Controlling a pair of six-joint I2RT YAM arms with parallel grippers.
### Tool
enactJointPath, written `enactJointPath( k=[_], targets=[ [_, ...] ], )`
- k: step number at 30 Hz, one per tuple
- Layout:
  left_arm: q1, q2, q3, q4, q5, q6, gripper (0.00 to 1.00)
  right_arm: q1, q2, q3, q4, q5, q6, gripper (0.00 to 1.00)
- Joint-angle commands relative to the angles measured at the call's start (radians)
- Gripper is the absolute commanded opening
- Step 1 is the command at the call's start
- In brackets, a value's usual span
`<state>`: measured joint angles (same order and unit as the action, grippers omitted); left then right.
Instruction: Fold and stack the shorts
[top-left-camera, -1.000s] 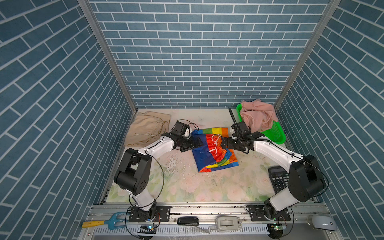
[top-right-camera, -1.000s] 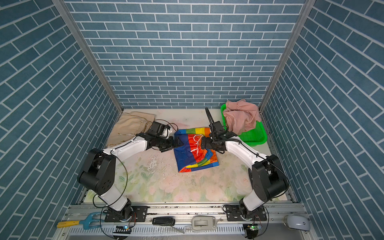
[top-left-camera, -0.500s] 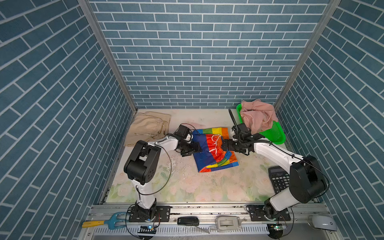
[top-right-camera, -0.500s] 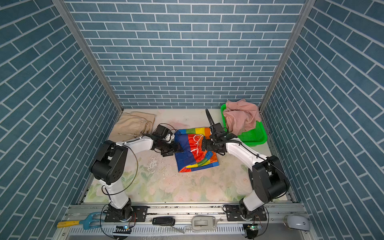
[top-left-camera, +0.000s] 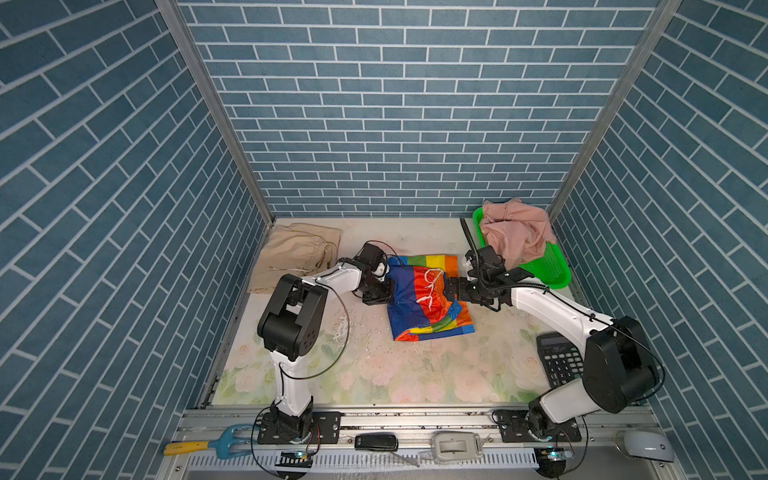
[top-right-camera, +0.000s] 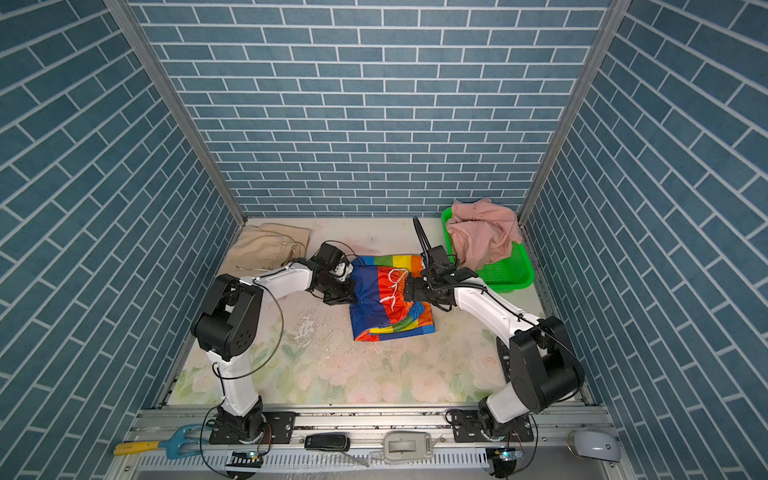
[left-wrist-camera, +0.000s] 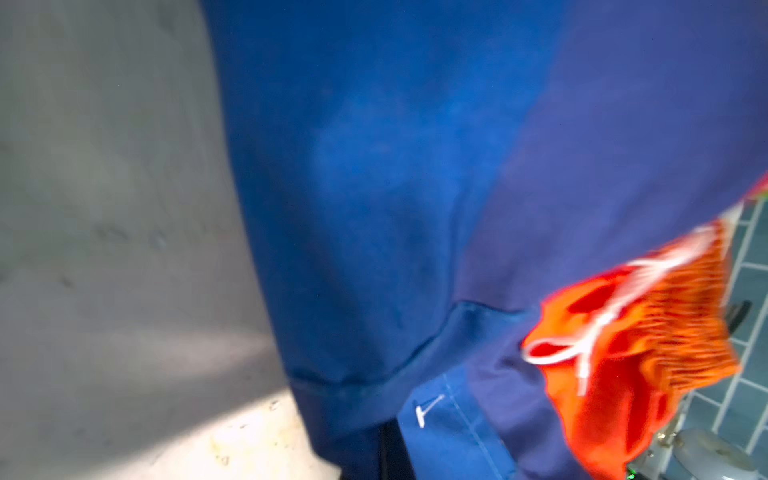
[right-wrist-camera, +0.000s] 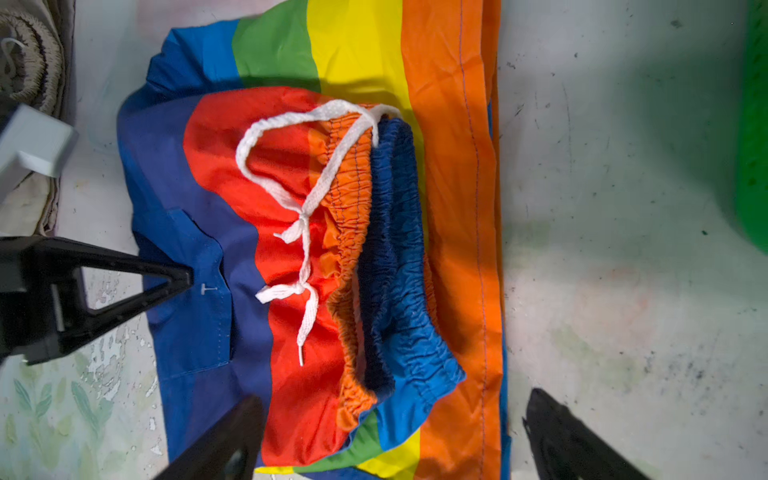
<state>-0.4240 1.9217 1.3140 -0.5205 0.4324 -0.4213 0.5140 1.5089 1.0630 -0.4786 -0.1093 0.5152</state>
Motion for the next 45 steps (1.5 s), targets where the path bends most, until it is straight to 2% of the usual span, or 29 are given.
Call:
enactJointPath(
  k=[1,5,8,11,14,20,29,45],
  targets=[
    [0.004,-0.008,0.146,-0.251,-0.193,0.168,0.0,-0.004,-0.03,-0.004,-0.001,0.01,-0.023,0.98],
    [0.005,0.045,0.36,-0.519,-0.476,0.316,0.0,-0.003,-0.012,-0.009,0.042,-0.03,0.001,0.98],
    [0.005,0.071,0.465,-0.634,-0.712,0.385,0.0,0.0,0.016,-0.014,0.1,-0.093,0.037,0.98],
    [0.005,0.074,0.522,-0.675,-0.936,0.44,0.0,0.009,0.05,0.005,0.129,-0.114,0.057,0.98],
    [0.006,0.056,0.525,-0.644,-1.079,0.524,0.0,0.031,0.092,0.042,0.141,-0.125,0.06,0.98],
    [0.02,0.043,0.525,-0.598,-1.205,0.645,0.0,0.089,0.186,0.148,0.142,-0.145,0.048,0.98],
    [0.088,0.03,0.614,-0.564,-1.279,0.741,0.0,0.133,0.298,0.284,0.136,-0.19,0.033,0.98],
    [0.177,0.028,0.754,-0.542,-1.242,0.791,0.0,0.198,0.457,0.517,0.098,-0.232,0.026,0.98]
  ],
)
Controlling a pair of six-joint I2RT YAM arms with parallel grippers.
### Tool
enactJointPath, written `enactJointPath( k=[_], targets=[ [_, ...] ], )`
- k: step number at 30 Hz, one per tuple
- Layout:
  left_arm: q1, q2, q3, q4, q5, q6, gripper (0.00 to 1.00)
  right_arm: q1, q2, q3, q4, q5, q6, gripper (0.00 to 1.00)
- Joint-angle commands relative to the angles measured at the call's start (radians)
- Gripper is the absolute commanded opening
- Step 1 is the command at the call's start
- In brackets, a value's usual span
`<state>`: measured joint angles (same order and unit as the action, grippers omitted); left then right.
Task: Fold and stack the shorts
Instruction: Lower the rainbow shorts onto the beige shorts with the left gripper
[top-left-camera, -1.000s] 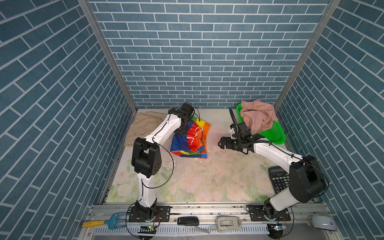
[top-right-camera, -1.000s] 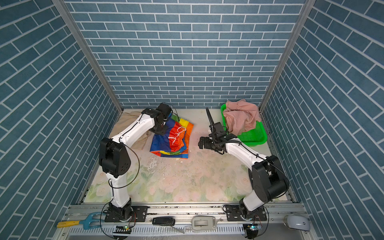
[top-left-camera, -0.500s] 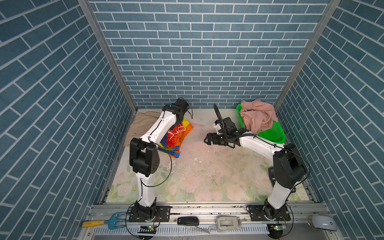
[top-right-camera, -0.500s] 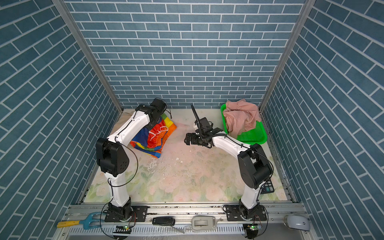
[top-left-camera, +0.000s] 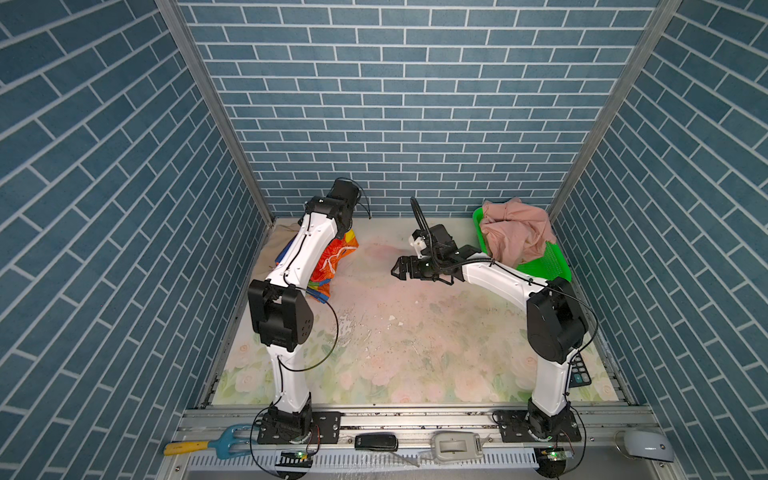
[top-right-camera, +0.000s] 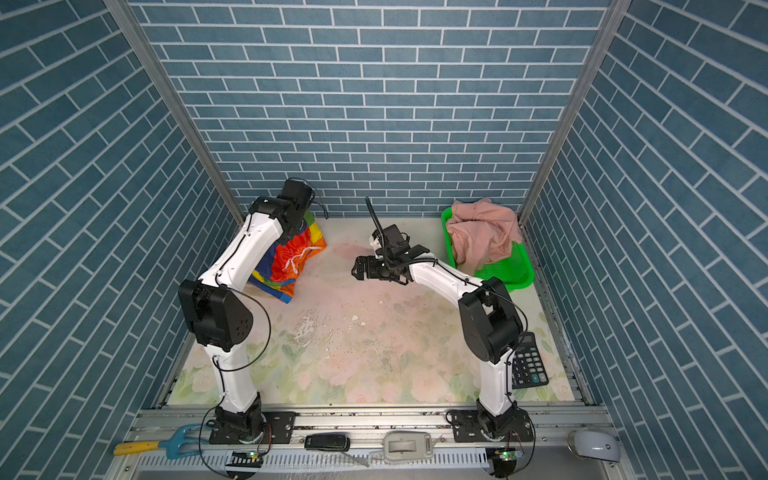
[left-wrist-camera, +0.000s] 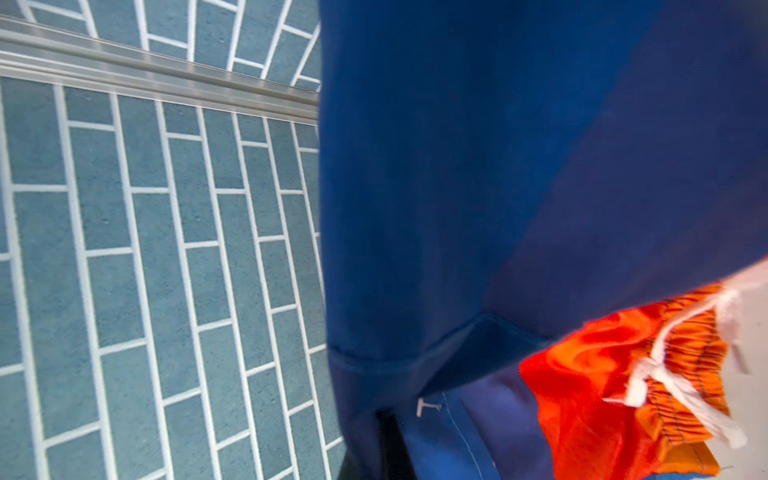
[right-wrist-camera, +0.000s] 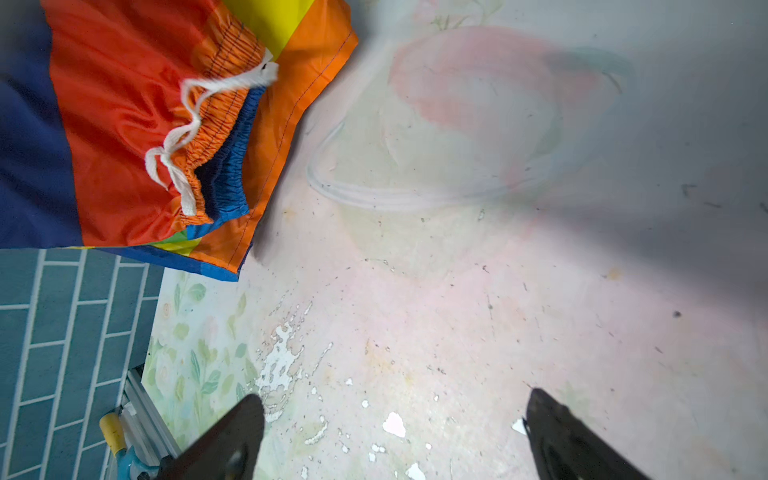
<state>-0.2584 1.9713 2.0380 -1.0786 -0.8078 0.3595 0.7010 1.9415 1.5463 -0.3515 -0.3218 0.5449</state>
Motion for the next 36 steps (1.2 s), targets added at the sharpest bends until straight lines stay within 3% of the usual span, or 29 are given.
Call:
enactJointPath(
  k=[1,9,18,36],
  targets=[
    [0.017,-0.025,0.03,0.02,0.007,0.01,0.0,0.016,0.03,0.038,-0.03,-0.023,-0.003,0.99],
    [0.082,-0.021,0.041,0.018,0.063,-0.004,0.0,0.033,0.043,0.035,-0.019,-0.026,0.007,0.99],
    [0.2,-0.004,0.031,0.058,0.262,-0.017,0.0,0.042,0.075,0.067,-0.028,-0.046,0.015,0.99],
    [0.387,0.163,0.001,0.143,0.334,-0.04,0.0,0.045,0.124,0.086,-0.057,-0.062,0.007,0.99]
  ],
)
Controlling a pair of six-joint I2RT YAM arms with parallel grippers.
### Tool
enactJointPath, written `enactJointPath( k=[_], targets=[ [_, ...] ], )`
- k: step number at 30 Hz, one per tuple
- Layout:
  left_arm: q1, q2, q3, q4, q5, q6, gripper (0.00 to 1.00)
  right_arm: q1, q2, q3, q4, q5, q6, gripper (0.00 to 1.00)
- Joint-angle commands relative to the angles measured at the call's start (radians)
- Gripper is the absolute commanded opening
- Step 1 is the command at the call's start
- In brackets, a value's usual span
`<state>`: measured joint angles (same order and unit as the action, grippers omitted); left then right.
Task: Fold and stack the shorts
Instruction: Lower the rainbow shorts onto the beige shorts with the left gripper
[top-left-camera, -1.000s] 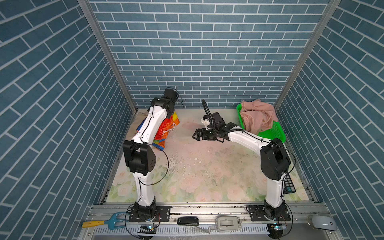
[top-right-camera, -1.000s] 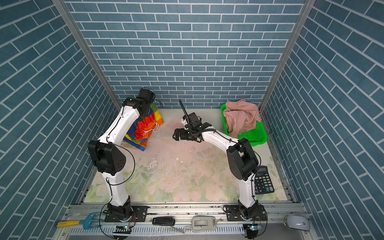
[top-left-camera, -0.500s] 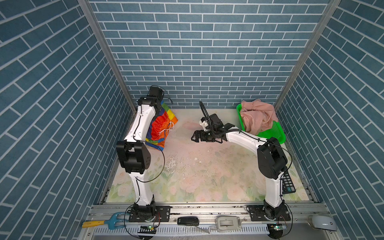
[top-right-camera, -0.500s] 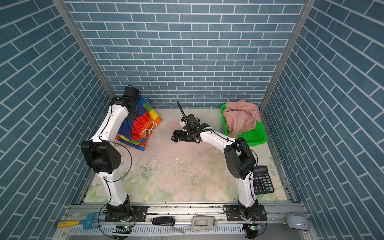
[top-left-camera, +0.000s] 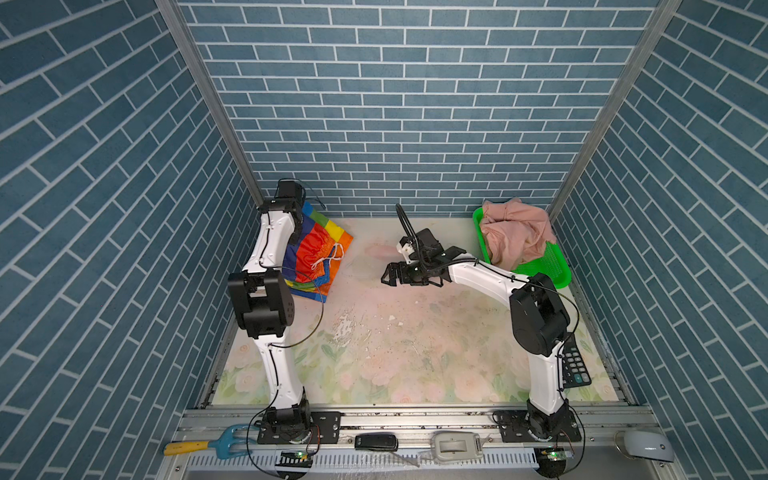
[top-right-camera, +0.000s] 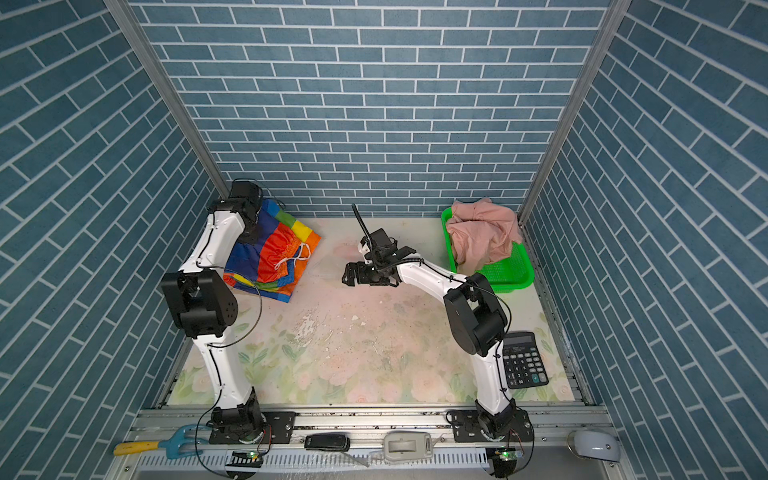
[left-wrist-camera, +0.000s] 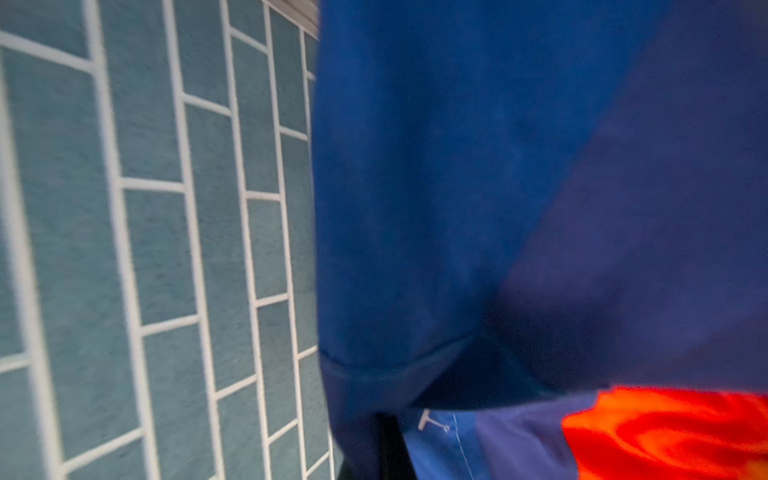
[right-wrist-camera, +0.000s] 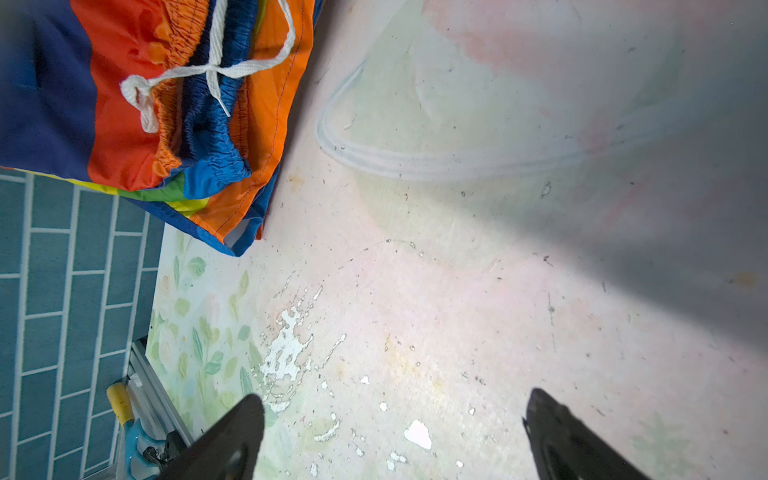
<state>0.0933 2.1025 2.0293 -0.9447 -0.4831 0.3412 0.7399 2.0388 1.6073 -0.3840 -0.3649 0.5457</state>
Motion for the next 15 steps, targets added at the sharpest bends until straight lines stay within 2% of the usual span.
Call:
enactJointPath(
  k=[1,6,10,15],
  targets=[
    [0.047,0.049,0.014,0.006,0.009,-0.029,0.0,0.006,0.03,0.026,-0.026,-0.021,0.008,0.98],
    [0.072,0.117,0.034,0.011,0.009,-0.046,0.0,0.006,0.04,0.034,-0.04,-0.032,0.006,0.99],
    [0.078,0.162,0.051,0.027,-0.036,-0.037,0.0,0.006,0.047,0.042,-0.075,-0.03,-0.013,0.98],
    [0.087,0.179,0.103,0.013,-0.016,-0.05,0.0,0.006,0.047,0.042,-0.09,-0.029,-0.015,0.99]
  ],
)
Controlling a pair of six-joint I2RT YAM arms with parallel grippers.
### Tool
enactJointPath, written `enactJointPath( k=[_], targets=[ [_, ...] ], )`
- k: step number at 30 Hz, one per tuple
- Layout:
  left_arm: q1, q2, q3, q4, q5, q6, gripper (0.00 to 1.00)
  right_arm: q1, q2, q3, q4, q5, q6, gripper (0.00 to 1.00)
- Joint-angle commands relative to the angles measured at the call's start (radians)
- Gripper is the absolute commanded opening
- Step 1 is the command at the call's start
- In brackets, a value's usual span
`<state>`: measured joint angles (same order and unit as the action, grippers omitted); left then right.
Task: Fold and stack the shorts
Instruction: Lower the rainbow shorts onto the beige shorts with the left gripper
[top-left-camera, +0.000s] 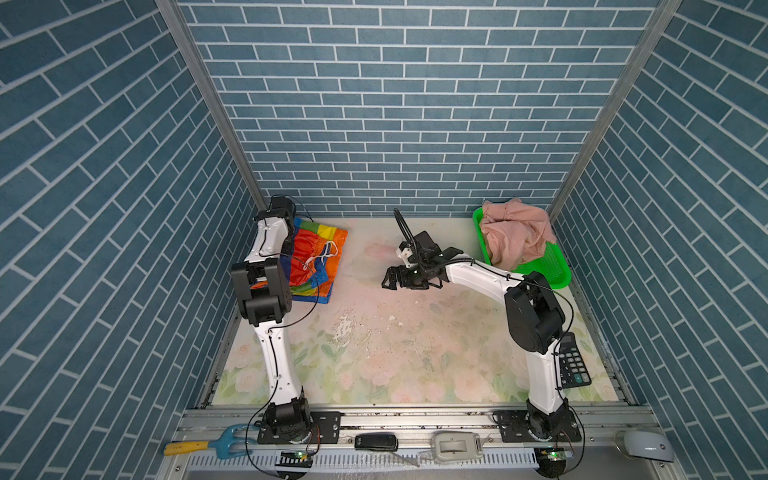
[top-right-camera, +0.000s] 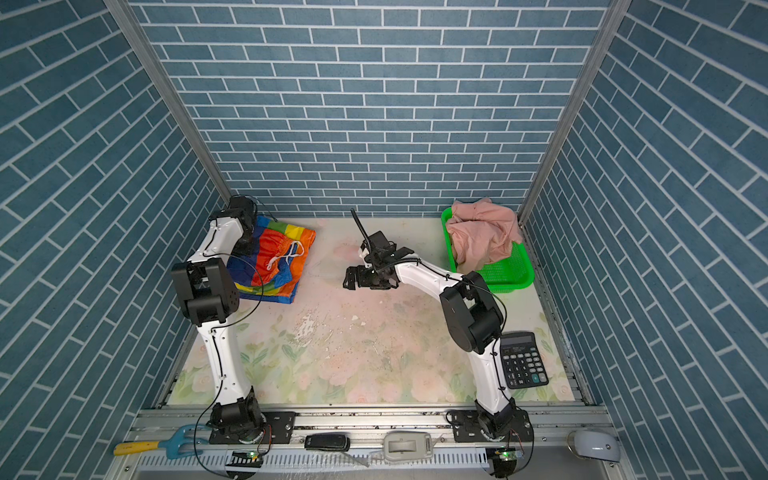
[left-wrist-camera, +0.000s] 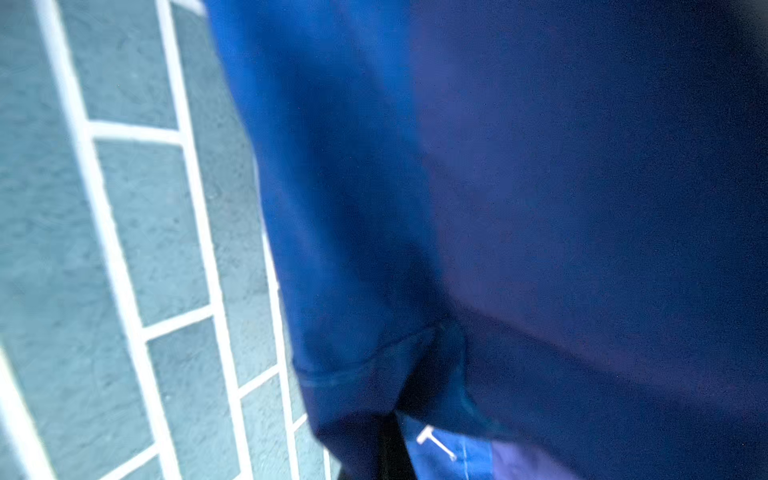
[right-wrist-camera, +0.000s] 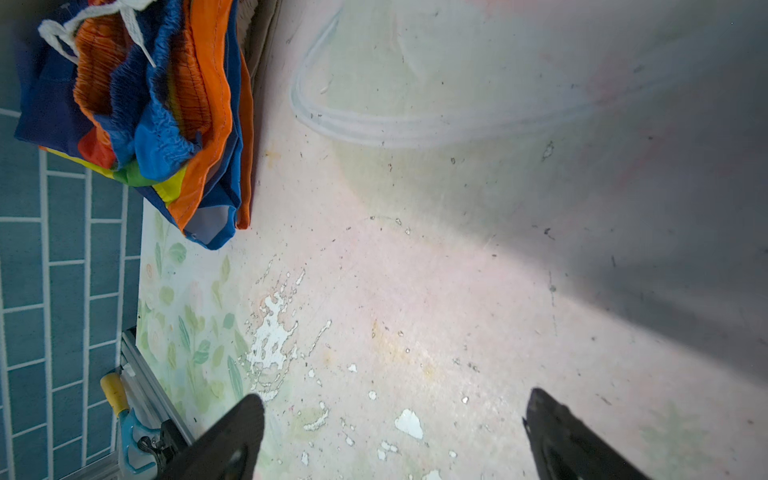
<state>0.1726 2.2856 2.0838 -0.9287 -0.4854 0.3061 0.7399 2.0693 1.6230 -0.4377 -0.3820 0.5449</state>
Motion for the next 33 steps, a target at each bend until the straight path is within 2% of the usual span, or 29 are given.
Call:
enactJointPath(
  k=[1,4,9,13,21,30,31,33],
  targets=[
    [0.008,-0.008,0.065,-0.021,-0.005,-0.026,0.0,0.006,0.02,0.033,-0.04,-0.012,-0.014,0.99],
    [0.008,-0.053,0.07,-0.052,0.025,-0.056,0.0,0.005,0.034,0.057,-0.053,-0.015,-0.013,0.99],
    [0.009,-0.117,0.01,-0.003,0.016,-0.042,0.0,0.006,0.049,0.091,-0.064,-0.024,-0.009,0.98],
    [0.016,-0.072,0.074,-0.054,0.013,-0.055,0.0,0.005,0.055,0.099,-0.068,-0.024,-0.009,0.98],
    [0.039,-0.059,0.05,0.013,0.058,-0.105,0.0,0.006,0.063,0.11,-0.078,-0.028,-0.011,0.98],
    [0.074,0.078,0.132,-0.016,0.048,-0.145,0.0,0.004,0.074,0.12,-0.085,-0.034,-0.009,0.99],
    [0.073,0.087,0.139,-0.019,0.032,-0.152,0.02,0.005,0.076,0.126,-0.089,-0.034,-0.01,0.98],
    [0.073,0.096,0.143,-0.025,-0.005,-0.164,0.22,0.005,0.075,0.129,-0.092,-0.034,-0.008,0.98]
  ],
)
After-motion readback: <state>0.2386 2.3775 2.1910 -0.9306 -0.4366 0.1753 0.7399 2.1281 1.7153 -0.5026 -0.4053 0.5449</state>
